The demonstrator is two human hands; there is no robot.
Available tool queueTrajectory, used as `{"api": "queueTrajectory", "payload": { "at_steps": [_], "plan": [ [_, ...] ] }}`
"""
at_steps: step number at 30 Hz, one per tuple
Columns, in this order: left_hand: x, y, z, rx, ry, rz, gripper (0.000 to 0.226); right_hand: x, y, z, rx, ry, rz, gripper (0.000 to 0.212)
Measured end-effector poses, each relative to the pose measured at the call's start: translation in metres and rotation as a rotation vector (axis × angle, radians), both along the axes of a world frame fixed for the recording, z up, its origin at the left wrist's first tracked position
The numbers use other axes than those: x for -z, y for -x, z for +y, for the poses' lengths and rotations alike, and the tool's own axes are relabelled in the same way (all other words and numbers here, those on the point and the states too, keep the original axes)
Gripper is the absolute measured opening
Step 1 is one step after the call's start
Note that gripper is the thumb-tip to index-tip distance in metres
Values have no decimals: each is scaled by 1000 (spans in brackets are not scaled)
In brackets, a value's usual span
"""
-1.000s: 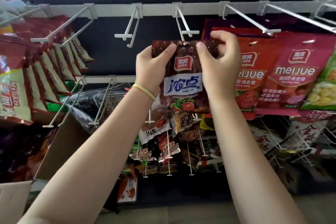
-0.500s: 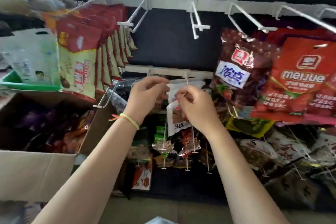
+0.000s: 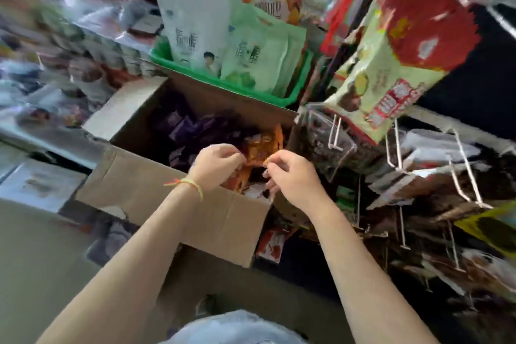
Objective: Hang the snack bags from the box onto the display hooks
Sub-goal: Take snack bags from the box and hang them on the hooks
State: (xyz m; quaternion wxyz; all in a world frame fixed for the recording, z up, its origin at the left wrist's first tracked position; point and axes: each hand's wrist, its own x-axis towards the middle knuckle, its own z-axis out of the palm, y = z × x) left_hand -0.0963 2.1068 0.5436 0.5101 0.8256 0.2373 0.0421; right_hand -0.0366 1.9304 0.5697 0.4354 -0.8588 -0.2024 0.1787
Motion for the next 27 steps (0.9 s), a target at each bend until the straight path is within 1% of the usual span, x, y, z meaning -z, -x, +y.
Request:
{"api": "queueTrajectory", "payload": {
  "at_steps": [1,3,5,7,9,10,13,16,18,20,22,24,25,27],
  "plan": [
    [13,1,15,-8,-90,46,21,9,0,15,-4,49,-37,15],
    [37,1,37,41,-271,164,23,29,-7,38,-51,243,-231,18],
    [56,-3,50,132,-495,260,25,52,-19,52,-96,484,-419,28],
    [65,-7,53,191,-651,291,33,72,-32,54,-109,723,-474,46],
    [70,-11,56,220,-693,278,37,86,-42,59,-122,917,-471,63],
    [71,-12,56,234,-701,275,39,91,-45,62,-114,977,-479,68],
    [73,-14,55,256,-718,284,46,97,-55,74,-48,1058,-561,67],
    [76,-16,56,259,-716,312,46,98,-61,78,15,1080,-598,54],
    [77,-17,57,253,-707,322,45,99,-62,76,0,1086,-651,43],
    [78,-16,56,247,-718,313,44,99,-60,75,-18,1030,-685,33],
    [79,-17,56,231,-723,288,42,96,-57,77,3,906,-693,24],
    [82,-16,58,187,-707,225,39,87,-52,81,15,759,-679,15],
    [84,-15,59,160,-683,173,41,81,-49,83,11,682,-661,10],
    [83,-9,61,101,-559,13,56,64,-41,87,-2,506,-643,7]
  ]
}}
